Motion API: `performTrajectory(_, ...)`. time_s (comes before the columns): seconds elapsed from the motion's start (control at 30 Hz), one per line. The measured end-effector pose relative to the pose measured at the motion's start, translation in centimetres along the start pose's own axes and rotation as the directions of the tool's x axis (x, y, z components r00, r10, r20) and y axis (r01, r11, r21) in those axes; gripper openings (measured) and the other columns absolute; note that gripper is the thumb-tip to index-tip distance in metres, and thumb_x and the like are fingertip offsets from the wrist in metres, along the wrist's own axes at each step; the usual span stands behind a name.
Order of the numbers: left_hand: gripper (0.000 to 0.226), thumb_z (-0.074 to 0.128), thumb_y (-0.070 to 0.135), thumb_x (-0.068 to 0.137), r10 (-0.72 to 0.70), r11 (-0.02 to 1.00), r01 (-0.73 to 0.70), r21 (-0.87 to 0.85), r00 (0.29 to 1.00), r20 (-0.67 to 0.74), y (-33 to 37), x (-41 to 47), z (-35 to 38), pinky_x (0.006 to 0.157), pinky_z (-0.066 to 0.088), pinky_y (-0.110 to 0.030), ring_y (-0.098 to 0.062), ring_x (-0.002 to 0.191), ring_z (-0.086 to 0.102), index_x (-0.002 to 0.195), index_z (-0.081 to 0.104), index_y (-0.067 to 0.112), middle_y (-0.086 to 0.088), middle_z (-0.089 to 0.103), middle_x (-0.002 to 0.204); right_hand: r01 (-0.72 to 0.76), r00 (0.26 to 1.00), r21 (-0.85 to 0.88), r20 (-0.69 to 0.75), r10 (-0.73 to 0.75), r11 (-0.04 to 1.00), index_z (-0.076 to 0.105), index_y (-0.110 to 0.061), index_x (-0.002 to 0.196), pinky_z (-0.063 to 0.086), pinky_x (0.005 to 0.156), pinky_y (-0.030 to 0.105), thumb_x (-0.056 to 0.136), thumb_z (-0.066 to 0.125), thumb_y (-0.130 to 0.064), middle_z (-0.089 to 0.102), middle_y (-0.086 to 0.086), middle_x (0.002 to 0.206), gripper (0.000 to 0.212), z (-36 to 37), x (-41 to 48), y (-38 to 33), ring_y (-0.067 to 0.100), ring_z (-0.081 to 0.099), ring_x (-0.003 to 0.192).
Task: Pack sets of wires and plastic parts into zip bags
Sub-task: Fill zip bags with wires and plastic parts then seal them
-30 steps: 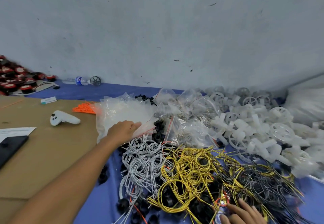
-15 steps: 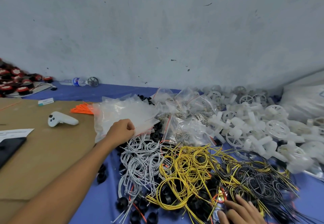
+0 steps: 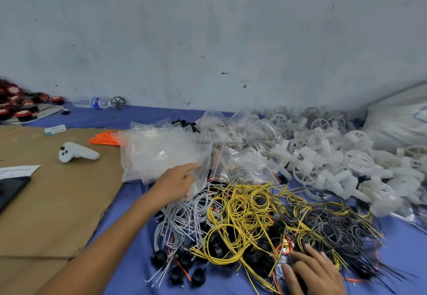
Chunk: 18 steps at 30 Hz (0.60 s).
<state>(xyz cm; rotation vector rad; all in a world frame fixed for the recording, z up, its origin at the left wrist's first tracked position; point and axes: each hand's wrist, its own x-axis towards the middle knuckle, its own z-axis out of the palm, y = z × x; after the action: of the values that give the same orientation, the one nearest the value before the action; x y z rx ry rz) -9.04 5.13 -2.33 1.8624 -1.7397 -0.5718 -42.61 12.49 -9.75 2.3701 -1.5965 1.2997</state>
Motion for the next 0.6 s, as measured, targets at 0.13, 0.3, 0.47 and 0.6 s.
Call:
performTrajectory(0.13,0.056,0.044,0.028,0.092,0.124,0.981,-0.138,0.139,0.987,0.103,3.5,-5.2,3.8,0.045,0.035,-0.010,0.000,0.044,0.049,0.143,0.037,0.051,0.021,0.063,0.071,-0.140,0.988,0.022,0.075,0.138,0.990,0.077,-0.021,0.073,0.034,0.107,0.029,0.094,0.033,-0.062,0.074,0.003,0.101,0.064,-1.5,0.3,-2.1,0.036,0.063,0.110)
performTrajectory(0.3,0.055,0.041,0.037,0.095,0.224,0.913,-0.239,0.331,0.971,0.083,6.5,-9.5,8.0,0.070,0.049,-0.035,-0.032,0.092,0.066,0.139,0.012,0.054,-0.008,0.071,0.102,-0.393,0.905,0.454,0.345,0.249,0.799,0.073,-0.046,0.101,0.051,0.068,0.017,0.087,0.059,-0.034,0.074,-0.007,0.079,0.022,-2.6,0.2,-7.9,0.007,0.067,0.068)
performTrajectory(0.47,0.061,0.029,0.050,0.096,0.233,0.829,-0.280,0.485,0.960,0.156,8.4,-12.2,9.0,0.073,0.049,-0.037,-0.032,0.095,0.068,0.138,-0.015,0.051,-0.006,0.071,0.104,-0.866,0.494,0.486,0.799,0.342,0.116,0.061,-0.027,0.118,0.030,0.033,0.016,0.100,0.047,-0.009,0.052,0.017,0.046,0.029,-2.0,1.7,-8.2,0.018,0.039,0.029)
performTrajectory(0.6,0.067,0.034,0.035,0.097,0.280,0.826,-0.294,0.481,0.955,0.102,9.0,-13.7,8.7,0.068,0.045,-0.034,-0.025,0.095,0.067,0.144,-0.010,0.051,0.000,0.069,0.107,-0.825,0.444,0.537,0.809,0.385,-0.178,0.061,-0.009,0.103,0.030,0.033,0.014,0.099,0.045,-0.006,0.049,0.015,0.050,0.017,-1.9,1.4,-8.2,0.016,0.035,0.027)
